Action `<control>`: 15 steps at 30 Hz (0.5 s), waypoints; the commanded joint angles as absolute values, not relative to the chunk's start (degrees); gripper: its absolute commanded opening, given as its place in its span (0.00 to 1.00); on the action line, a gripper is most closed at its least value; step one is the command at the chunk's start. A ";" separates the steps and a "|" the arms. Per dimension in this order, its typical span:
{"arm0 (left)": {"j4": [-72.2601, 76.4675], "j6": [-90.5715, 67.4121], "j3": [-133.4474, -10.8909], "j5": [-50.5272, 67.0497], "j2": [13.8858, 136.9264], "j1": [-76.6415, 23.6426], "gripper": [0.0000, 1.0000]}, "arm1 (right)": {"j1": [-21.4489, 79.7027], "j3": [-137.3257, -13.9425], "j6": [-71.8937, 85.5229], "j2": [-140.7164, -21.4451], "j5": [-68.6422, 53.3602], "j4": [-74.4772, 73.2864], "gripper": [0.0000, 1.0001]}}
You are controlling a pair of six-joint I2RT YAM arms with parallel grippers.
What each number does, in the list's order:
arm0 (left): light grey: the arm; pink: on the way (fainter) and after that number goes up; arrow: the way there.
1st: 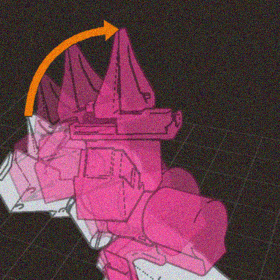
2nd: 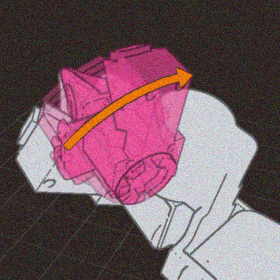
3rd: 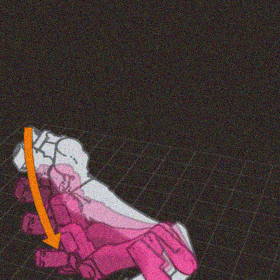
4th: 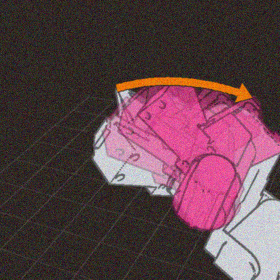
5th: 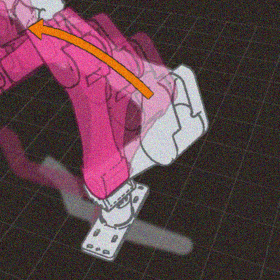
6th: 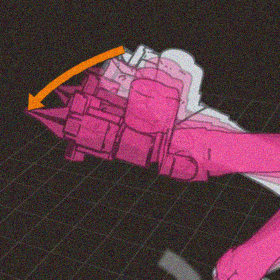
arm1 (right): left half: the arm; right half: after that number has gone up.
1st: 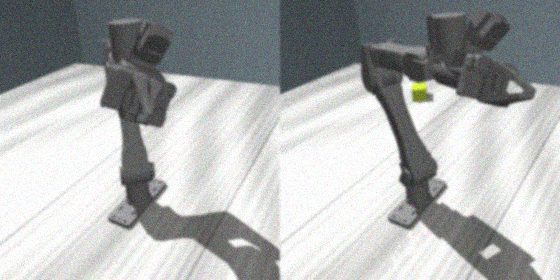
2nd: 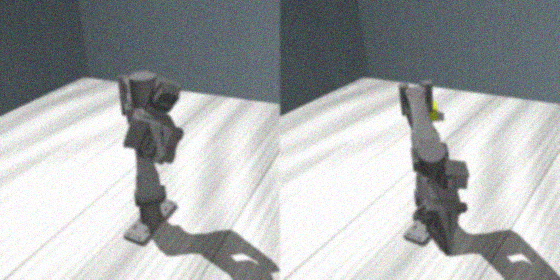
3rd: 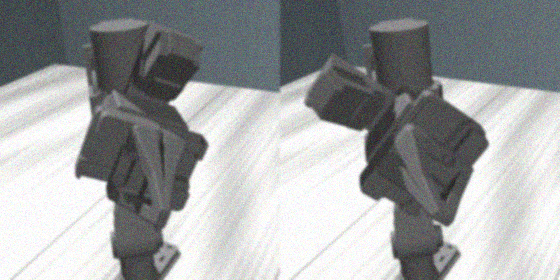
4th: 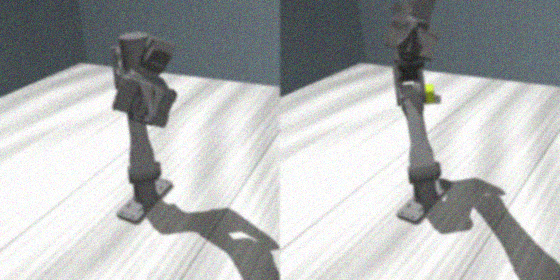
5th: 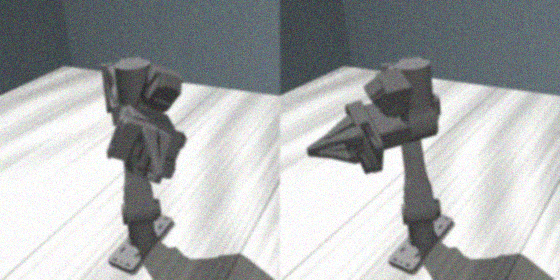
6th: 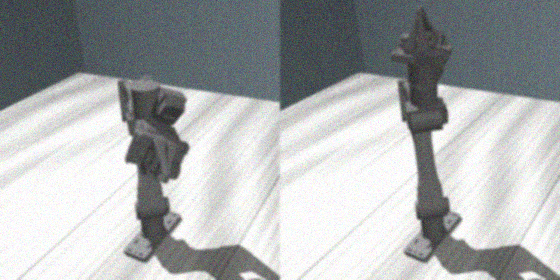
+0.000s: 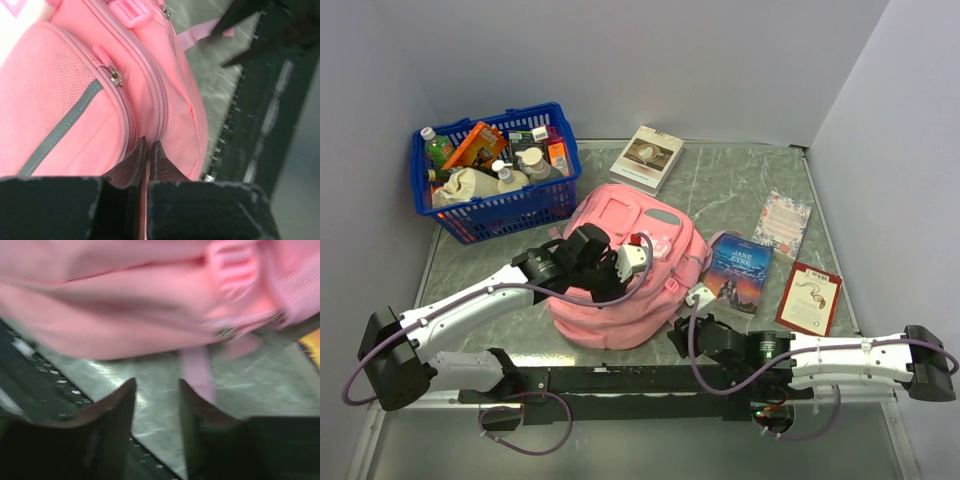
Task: Pack the student bag
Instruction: Unzip the student bag at the center of the board.
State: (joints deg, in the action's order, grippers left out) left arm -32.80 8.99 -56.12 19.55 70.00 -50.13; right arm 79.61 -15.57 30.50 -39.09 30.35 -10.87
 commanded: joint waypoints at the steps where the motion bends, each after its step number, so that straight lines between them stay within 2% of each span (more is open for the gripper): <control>1: -27.15 14.76 -54.15 14.95 65.75 -48.61 0.01 | 80.25 -16.26 35.95 -35.34 33.56 -11.96 0.58; 4: -29.00 16.69 -52.83 13.45 63.99 -47.90 0.01 | 80.16 -14.15 36.29 -33.23 38.21 -9.85 0.60; 7: -31.80 19.50 -52.30 14.06 62.76 -47.46 0.01 | 78.23 -15.38 42.79 -31.99 46.02 -14.57 0.60; 9: -32.78 22.49 -51.77 14.58 61.36 -47.11 0.01 | 76.22 -15.21 38.79 -32.34 46.76 -12.23 0.60; 12: -34.10 25.22 -50.98 13.72 60.03 -47.02 0.01 | 70.00 -14.50 32.38 -34.62 41.42 -6.78 0.59; 13: -34.19 25.57 -50.72 13.45 59.86 -46.93 0.01 | 67.96 -14.33 30.52 -35.32 34.17 -5.03 0.59; 15: -34.71 26.19 -50.54 13.01 59.33 -46.67 0.01 | 64.35 -12.66 27.27 -37.00 29.20 0.40 0.59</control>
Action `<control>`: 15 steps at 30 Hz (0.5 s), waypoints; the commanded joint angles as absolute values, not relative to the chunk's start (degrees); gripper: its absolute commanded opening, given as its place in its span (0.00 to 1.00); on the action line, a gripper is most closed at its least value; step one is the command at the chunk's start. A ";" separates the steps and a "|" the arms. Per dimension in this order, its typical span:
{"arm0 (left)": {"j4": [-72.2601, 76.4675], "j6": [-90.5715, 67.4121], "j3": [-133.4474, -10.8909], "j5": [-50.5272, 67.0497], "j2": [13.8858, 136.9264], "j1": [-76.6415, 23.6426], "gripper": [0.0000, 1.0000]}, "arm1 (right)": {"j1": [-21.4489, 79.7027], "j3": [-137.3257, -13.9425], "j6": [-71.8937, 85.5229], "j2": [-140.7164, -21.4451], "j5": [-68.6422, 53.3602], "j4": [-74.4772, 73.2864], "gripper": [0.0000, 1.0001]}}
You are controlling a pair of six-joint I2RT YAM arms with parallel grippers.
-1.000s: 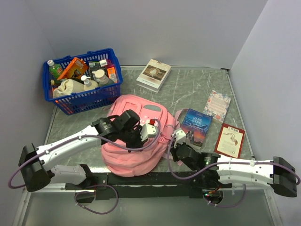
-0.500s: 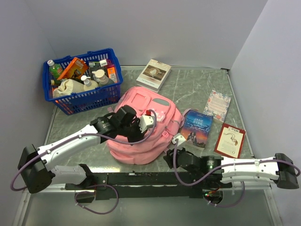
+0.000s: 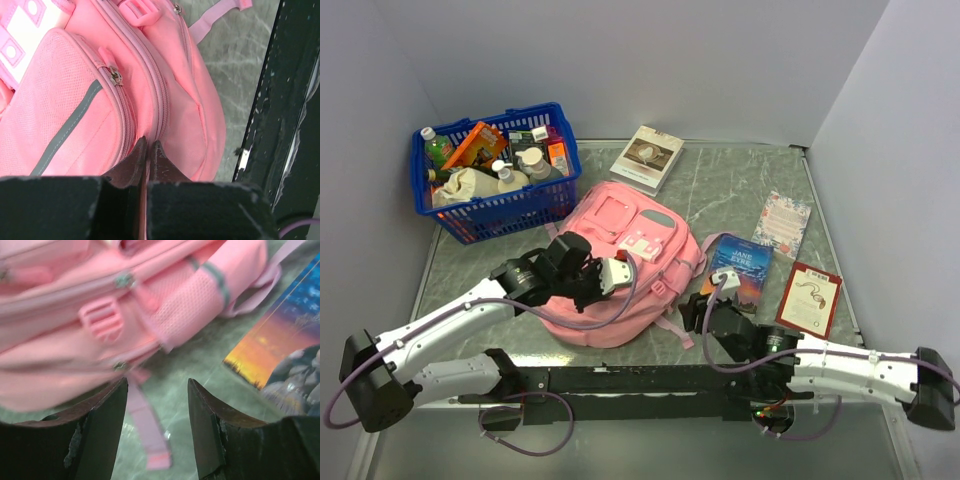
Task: Pack the student bag
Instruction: Unzip the student bag at the center of the board.
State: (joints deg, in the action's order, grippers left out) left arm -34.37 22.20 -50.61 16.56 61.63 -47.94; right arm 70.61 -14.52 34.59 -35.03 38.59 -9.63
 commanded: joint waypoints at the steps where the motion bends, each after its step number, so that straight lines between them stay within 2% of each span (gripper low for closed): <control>1: -34.72 26.80 -50.36 12.83 59.15 -46.67 0.01 | 63.81 -11.87 25.77 -37.44 25.87 3.66 0.59; 8: -34.45 27.16 -50.27 11.43 58.18 -46.14 0.01 | 61.09 -6.42 21.36 -40.86 7.68 21.79 0.56; 10: -34.45 27.07 -50.36 11.16 58.01 -46.14 0.01 | 59.68 -6.42 22.50 -43.14 6.25 22.50 0.53; 15: -34.54 26.90 -50.80 11.86 57.83 -46.06 0.01 | 56.70 -5.19 24.34 -47.28 2.13 26.62 0.53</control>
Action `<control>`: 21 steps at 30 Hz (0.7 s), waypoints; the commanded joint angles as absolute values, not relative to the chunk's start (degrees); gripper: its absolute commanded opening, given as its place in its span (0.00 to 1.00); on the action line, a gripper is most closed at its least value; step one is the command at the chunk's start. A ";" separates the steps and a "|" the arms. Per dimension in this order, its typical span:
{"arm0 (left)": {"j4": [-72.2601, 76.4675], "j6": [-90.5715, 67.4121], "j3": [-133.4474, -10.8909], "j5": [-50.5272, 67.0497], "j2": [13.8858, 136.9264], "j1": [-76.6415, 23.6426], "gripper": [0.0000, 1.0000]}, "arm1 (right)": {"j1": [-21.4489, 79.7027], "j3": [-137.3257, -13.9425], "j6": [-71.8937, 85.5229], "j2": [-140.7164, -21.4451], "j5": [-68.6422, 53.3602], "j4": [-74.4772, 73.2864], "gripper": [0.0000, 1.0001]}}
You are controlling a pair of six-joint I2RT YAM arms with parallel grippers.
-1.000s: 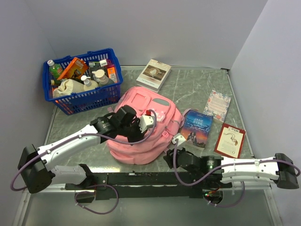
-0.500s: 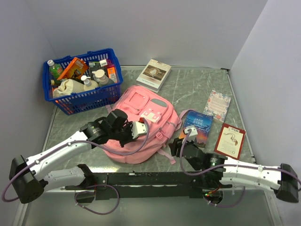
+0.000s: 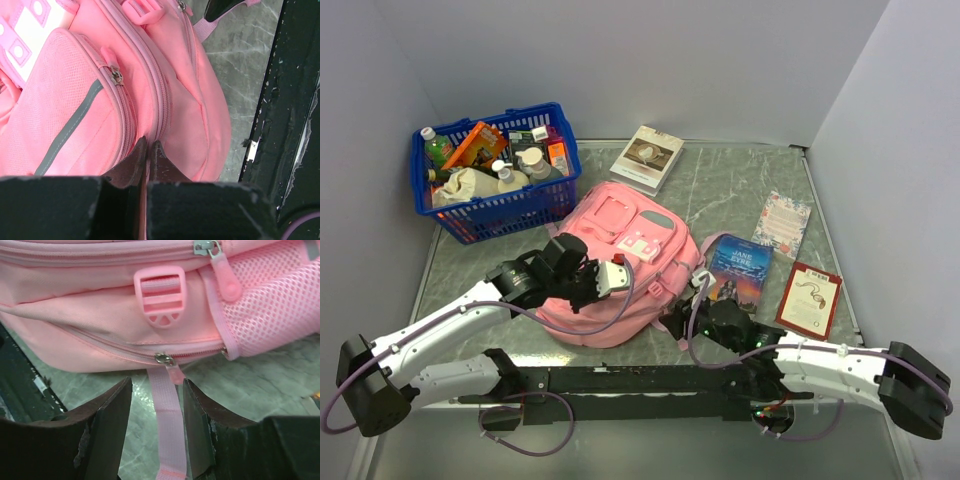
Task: Pack the student bag
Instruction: Unzip the student bag at the center of the board.
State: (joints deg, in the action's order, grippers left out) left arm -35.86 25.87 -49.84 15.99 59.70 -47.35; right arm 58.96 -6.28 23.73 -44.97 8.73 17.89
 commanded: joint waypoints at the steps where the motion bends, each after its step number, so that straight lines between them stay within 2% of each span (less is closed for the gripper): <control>1: -34.72 26.89 -50.80 11.87 57.75 -46.05 0.01 | 55.82 -4.84 24.35 -48.85 0.80 28.20 0.53; 6: -35.33 26.98 -51.06 11.86 57.39 -45.97 0.01 | 50.19 -6.24 24.35 -57.11 -7.98 32.16 0.49; 12: -35.86 26.98 -51.42 12.04 57.13 -45.97 0.01 | 47.29 -7.29 23.56 -63.80 -12.13 36.91 0.44; 21: -36.03 27.60 -51.24 12.74 57.39 -46.05 0.01 | 46.49 -3.69 22.41 -66.35 -16.43 49.21 0.41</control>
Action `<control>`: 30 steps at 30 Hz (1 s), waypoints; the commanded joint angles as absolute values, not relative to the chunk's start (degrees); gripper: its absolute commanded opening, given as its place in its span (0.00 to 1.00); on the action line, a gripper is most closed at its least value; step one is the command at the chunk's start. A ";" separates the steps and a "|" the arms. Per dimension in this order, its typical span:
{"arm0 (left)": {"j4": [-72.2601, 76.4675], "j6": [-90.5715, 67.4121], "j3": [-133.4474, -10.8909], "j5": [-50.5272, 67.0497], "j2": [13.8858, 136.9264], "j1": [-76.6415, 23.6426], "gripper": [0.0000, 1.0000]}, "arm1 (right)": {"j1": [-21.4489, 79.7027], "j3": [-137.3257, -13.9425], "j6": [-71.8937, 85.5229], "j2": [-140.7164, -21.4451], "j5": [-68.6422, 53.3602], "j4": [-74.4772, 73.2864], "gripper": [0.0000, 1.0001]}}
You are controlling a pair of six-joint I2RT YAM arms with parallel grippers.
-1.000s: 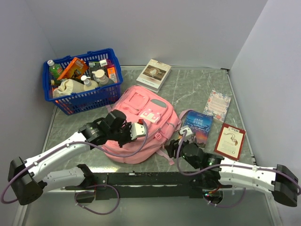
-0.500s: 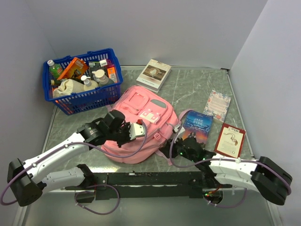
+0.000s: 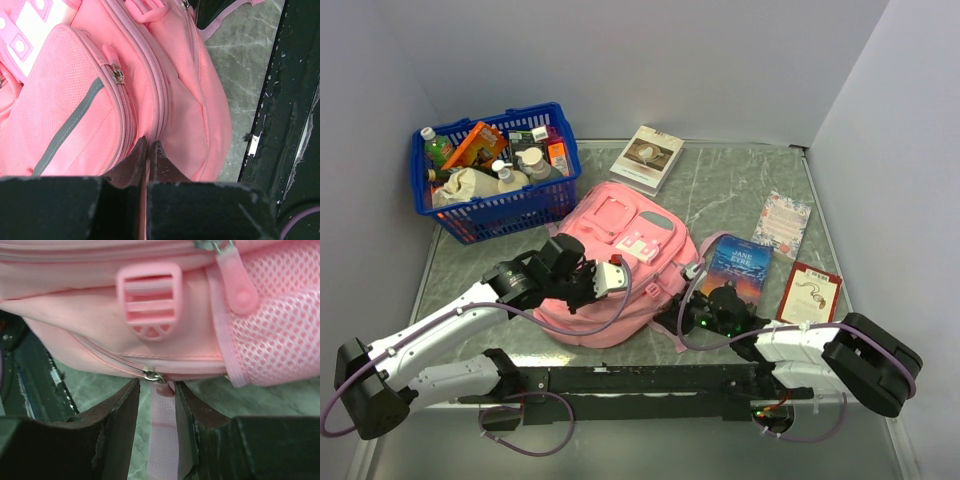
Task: Pack the student bag
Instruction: Unzip the student bag at the center of the board.
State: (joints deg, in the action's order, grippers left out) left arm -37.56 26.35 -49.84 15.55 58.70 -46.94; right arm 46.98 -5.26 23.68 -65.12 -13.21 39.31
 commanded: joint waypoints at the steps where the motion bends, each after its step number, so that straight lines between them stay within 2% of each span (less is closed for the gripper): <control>1: -35.95 27.60 -51.15 12.74 57.57 -46.05 0.01 | 46.41 -3.43 22.67 -66.71 -16.44 51.31 0.40; 6: -35.95 26.90 -52.03 13.09 58.18 -45.97 0.01 | 46.49 -2.55 24.96 -71.09 -18.80 57.12 0.26; 13: -36.12 26.63 -53.00 13.09 58.80 -46.05 0.01 | 46.67 -0.26 28.21 -77.69 -18.90 67.23 0.23; 16: -35.95 26.46 -53.43 13.36 58.97 -46.05 0.01 | 46.67 -0.70 29.00 -81.64 -17.33 70.13 0.47; 17: -36.03 26.19 -53.52 13.45 59.06 -45.97 0.01 | 46.67 -0.88 29.00 -83.04 -16.88 70.48 0.49; 19: -36.12 26.02 -53.87 13.71 59.15 -46.05 0.01 | 46.67 -1.14 29.27 -83.93 -15.91 70.93 0.49; 21: -36.12 25.75 -53.96 13.71 59.15 -46.05 0.01 | 46.67 -0.97 29.44 -84.11 -15.21 71.19 0.41; 22: -36.12 25.75 -53.96 13.62 59.15 -46.05 0.01 | 46.67 -0.71 29.44 -83.85 -14.94 71.28 0.34; 24: -35.77 25.14 -54.05 13.36 59.15 -46.05 0.01 | 46.67 -0.26 29.53 -81.57 -13.54 69.71 0.27; 26: -34.98 23.82 -54.14 13.01 59.15 -45.97 0.01 | 46.67 -0.26 29.44 -76.05 -11.88 64.98 0.17; 27: -34.81 23.64 -54.14 13.18 59.15 -46.05 0.01 | 46.84 -0.26 29.01 -73.59 -11.26 58.34 0.13; 28: -34.28 22.51 -54.05 12.92 59.15 -45.97 0.01 | 47.54 -0.26 28.57 -67.91 -10.29 53.40 0.04; 29: -33.41 21.80 -53.97 12.75 59.24 -45.97 0.01 | 47.98 -2.09 27.69 -64.81 -7.93 48.65 0.00; 30: -33.14 21.10 -53.70 12.74 59.33 -45.97 0.01 | 48.60 -3.41 27.25 -61.99 -6.43 37.38 0.00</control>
